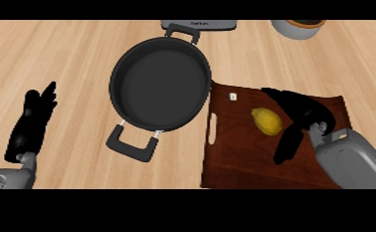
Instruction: Pick the lemon from the tray and place it in the pot
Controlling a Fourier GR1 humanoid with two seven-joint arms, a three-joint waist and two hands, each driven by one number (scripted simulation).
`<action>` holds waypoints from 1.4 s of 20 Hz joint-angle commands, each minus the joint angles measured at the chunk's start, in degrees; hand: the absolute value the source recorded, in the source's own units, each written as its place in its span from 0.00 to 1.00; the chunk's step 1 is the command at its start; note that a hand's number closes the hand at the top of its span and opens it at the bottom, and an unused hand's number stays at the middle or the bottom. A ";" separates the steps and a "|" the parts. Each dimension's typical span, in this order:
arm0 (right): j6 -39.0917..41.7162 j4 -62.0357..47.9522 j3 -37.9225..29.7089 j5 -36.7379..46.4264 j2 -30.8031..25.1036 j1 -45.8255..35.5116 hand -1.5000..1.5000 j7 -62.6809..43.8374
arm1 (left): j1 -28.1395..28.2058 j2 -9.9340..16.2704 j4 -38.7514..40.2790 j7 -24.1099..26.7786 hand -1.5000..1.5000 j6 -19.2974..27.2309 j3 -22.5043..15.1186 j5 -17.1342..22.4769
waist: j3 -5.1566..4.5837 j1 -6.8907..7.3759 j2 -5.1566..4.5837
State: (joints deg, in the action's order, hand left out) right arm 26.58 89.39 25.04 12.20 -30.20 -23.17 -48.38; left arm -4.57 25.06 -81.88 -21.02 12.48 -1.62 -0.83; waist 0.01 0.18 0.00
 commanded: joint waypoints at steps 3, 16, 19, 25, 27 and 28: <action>2.81 -1.51 -1.10 6.01 3.82 1.83 0.00 -1.51 | 1.13 -2.51 -1.71 -0.57 0.50 -0.28 0.40 -3.00 | -0.01 -0.03 0.03; 6.51 -9.02 -6.26 13.60 11.63 3.11 0.00 3.54 | -3.72 -3.61 5.97 2.32 0.50 -5.53 6.68 -4.84 | -0.02 -0.24 -0.01; 6.06 -17.24 -7.92 16.32 12.21 -0.27 0.00 9.02 | -3.16 -3.59 1.38 -1.50 0.50 -6.29 7.50 -4.55 | -0.01 0.05 -0.06; 3.83 -17.22 -8.21 20.73 12.81 4.71 0.00 13.82 | -2.83 -3.77 0.40 -2.23 0.50 -7.45 8.25 -6.53 | 0.00 0.02 -0.03; 7.82 -13.89 -10.59 19.96 14.01 4.48 0.00 9.42 | -0.74 -5.04 0.33 0.61 0.50 -8.35 9.75 -5.79 | -0.02 -0.08 0.02; 6.52 -17.03 -10.59 21.20 13.83 4.60 0.00 13.08 | -1.05 -5.71 0.28 0.54 0.50 -7.92 8.36 -7.62 | -0.01 -0.06 -0.01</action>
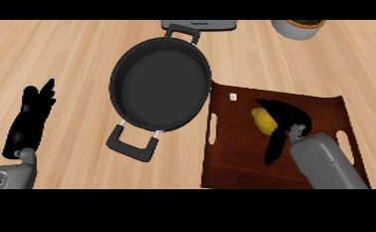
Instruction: Pick the lemon from the tray and place it in the pot
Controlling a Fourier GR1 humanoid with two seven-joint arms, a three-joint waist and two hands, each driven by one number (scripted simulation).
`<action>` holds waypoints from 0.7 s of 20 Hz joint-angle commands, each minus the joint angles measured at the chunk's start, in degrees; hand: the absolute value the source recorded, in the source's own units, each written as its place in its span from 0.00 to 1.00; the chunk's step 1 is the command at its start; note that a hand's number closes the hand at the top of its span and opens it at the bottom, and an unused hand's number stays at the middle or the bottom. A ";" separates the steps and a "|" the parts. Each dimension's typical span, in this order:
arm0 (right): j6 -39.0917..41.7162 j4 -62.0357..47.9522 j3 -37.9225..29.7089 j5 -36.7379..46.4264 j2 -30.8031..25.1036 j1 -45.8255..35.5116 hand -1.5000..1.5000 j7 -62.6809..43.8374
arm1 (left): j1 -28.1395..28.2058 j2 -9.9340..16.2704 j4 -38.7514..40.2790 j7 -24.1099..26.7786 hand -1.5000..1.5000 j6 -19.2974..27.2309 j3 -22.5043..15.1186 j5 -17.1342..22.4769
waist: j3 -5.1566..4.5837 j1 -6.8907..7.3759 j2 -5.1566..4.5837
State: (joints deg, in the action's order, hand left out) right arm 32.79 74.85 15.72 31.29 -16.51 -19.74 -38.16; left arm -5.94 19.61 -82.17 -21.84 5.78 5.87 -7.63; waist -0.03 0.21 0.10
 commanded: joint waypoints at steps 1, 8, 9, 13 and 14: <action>-0.33 -2.31 -1.25 2.87 1.54 1.00 1.00 2.15 | 0.22 -2.03 -3.99 -3.24 0.50 0.58 -0.54 -2.00 | 0.04 -0.05 -0.08; -2.79 -3.53 -1.72 8.08 -2.50 -2.11 1.00 12.53 | -0.10 0.36 2.33 2.91 0.50 -3.28 3.43 -0.20 | 0.03 0.01 -0.14; -7.48 -4.60 1.69 11.53 0.82 -0.17 1.00 12.86 | -1.47 -1.11 1.91 0.37 0.50 -2.33 2.52 -0.67 | 0.04 0.00 -0.15; -8.83 -4.31 -1.36 13.48 -2.23 -1.30 1.00 17.66 | -2.42 -1.13 3.55 1.87 0.50 -2.04 3.39 -1.94 | 0.03 -0.16 -0.14; -7.51 -4.73 -1.23 14.35 0.81 -3.80 1.00 14.46 | -1.12 -3.59 2.55 2.05 0.50 -0.43 1.52 -3.65 | 0.03 -0.06 -0.12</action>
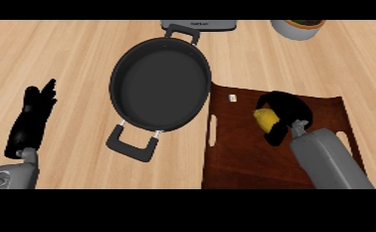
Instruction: Pick the lemon from the tray and place it in the pot
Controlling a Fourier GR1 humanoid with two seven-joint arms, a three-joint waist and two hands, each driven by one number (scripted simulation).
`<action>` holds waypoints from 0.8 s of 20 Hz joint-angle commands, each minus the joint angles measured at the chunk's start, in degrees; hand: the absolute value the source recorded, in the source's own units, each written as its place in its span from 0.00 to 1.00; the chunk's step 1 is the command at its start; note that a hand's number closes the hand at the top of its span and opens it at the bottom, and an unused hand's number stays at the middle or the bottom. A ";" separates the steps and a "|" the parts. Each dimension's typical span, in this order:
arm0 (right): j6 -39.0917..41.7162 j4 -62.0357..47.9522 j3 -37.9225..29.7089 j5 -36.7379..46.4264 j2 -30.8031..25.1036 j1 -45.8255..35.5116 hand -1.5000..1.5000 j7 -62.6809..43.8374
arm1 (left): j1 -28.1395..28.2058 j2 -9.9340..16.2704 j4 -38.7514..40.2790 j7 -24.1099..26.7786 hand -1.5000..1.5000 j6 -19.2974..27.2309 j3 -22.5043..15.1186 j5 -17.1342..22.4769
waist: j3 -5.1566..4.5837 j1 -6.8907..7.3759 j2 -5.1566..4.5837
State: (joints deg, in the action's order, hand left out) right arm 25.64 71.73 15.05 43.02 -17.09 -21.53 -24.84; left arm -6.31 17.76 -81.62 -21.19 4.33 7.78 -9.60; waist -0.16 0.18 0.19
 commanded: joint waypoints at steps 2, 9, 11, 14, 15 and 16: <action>-0.45 6.18 -0.33 3.30 0.40 2.68 1.00 -0.23 | -0.66 -0.35 -0.24 -1.18 0.50 -0.69 0.74 -0.77 | 0.16 -0.25 -0.13; -9.27 20.18 0.79 11.54 -3.54 10.84 1.00 -6.17 | 2.01 0.46 -1.14 -0.24 0.50 -1.29 2.06 0.18 | 0.13 -1.32 0.24; -12.64 26.31 0.15 13.86 -5.70 16.18 1.00 -7.41 | 2.17 -1.54 -2.07 -1.13 0.50 0.66 0.99 -0.83 | 0.14 -2.22 0.44; -13.17 37.83 0.78 16.63 -6.38 19.84 1.00 -10.95 | 2.12 -0.26 -1.84 -1.19 0.50 -0.20 1.56 -0.90 | 0.11 -2.29 0.43; -14.47 38.35 -1.60 15.75 -5.85 17.82 1.00 -10.54 | 1.02 -0.13 0.00 0.22 0.50 -0.34 1.59 -1.11 | 0.12 -1.89 0.19; -17.02 42.54 -0.48 16.19 -4.62 21.50 1.00 -10.58 | 2.35 -0.14 -1.45 -0.51 0.50 -0.99 1.69 -0.39 | 0.14 -2.02 0.35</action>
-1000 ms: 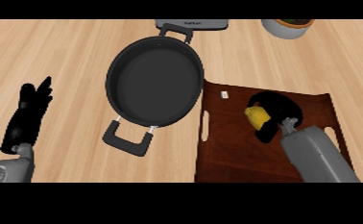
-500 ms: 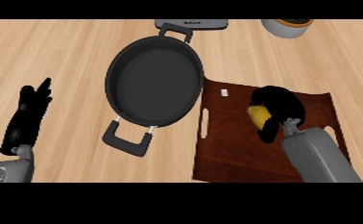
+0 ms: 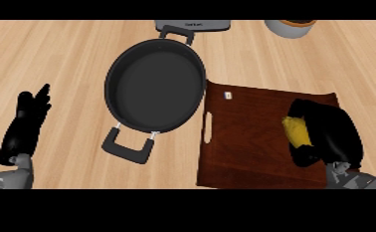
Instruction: Pick the lemon from the tray and place it in the pot
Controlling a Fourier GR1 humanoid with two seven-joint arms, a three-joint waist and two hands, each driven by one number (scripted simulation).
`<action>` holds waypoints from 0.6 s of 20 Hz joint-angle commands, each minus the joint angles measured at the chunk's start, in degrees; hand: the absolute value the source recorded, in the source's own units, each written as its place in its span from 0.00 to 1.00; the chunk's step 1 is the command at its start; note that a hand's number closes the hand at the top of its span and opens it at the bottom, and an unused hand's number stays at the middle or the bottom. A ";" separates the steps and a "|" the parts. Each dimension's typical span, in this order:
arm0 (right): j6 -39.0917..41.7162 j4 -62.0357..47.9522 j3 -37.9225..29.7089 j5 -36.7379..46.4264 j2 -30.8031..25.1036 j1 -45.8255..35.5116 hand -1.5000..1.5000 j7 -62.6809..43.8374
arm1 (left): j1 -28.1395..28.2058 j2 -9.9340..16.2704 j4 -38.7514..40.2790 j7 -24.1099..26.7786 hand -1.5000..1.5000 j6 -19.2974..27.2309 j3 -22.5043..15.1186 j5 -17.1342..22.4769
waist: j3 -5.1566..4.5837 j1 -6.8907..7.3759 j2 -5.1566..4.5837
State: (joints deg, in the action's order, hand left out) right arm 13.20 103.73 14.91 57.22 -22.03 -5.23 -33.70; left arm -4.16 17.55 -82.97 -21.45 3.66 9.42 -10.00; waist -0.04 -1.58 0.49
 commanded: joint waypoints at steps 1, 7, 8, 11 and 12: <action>-2.72 14.25 -1.02 1.69 0.45 2.63 1.00 -3.28 | 0.62 -1.34 0.33 1.55 0.50 0.58 -0.74 -0.49 | -0.03 -0.20 0.08; -8.36 27.03 0.67 1.66 5.19 -2.87 1.00 -2.09 | 0.14 0.23 -0.72 -0.67 0.50 -0.54 0.54 0.40 | 0.02 0.88 0.00; -5.90 29.39 -1.79 0.16 3.94 -5.24 1.00 -2.60 | 0.26 -0.05 -0.97 0.59 0.50 0.29 -0.26 -0.99 | 0.00 0.99 -0.10; -0.40 34.33 2.21 3.69 6.11 -12.25 1.00 -8.79 | -2.08 0.64 -1.37 -2.86 0.50 -1.05 -0.08 -0.22 | -0.06 1.56 -0.22; 1.05 36.71 1.87 2.89 5.62 -11.73 1.00 -8.55 | -2.37 -0.07 -0.77 -1.31 0.50 -0.42 -0.66 -1.03 | -0.03 1.33 -0.29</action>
State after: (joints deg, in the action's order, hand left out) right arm 10.07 132.99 15.66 59.81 -17.51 -12.41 -39.03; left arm -5.17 17.54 -83.88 -22.50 3.26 9.22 -10.36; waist -0.07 -0.52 0.37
